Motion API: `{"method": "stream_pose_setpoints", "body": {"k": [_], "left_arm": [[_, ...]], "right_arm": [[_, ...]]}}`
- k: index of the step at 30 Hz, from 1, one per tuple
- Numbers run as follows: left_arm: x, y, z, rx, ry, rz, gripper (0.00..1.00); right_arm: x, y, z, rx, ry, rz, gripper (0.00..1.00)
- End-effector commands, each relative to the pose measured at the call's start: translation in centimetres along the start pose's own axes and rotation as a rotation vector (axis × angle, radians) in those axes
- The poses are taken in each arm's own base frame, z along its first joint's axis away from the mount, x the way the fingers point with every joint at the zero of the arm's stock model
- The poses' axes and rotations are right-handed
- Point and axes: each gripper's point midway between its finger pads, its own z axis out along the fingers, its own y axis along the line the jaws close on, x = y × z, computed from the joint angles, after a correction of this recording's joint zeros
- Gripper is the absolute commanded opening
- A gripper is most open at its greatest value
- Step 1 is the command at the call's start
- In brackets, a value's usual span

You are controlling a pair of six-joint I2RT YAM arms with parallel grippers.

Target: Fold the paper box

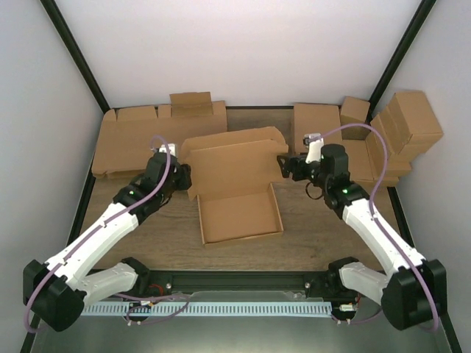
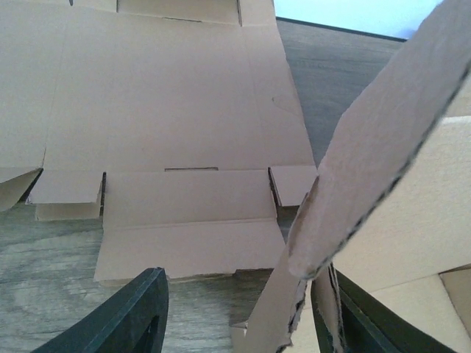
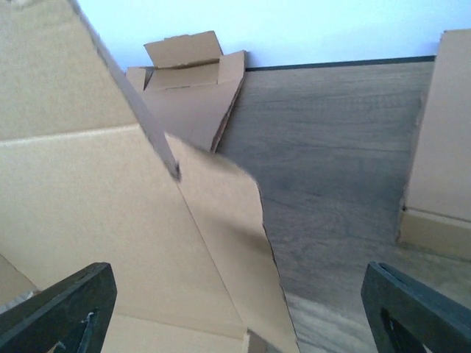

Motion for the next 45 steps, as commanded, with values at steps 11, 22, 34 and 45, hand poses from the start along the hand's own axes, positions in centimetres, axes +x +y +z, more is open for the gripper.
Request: {"method": "stream_pose_setpoints", "body": {"k": [11,22,34,45], "left_arm": [[-3.1,-1.4,0.3,0.019,-0.028,0.026,0.32],[-2.0,-3.0,-0.2,0.111,0.040,0.069,0.04],[-1.4,-5.4,-1.3,0.198,0.002,-0.010,0.04],[1.0,-5.5,-0.7,0.241,0.021,-0.093,0.04]], "right_arm": [[-4.5,1.7,5.4,-0.118,0.006,-0.117,0.87],[-3.0,3.0,3.2,-0.142,0.079,-0.074,0.10],[-1.6,6.9,0.7,-0.071,-0.027,-0.011,0.01],[1.4,7.0,0.7,-0.034,-0.014,0.033,0.01]]}}
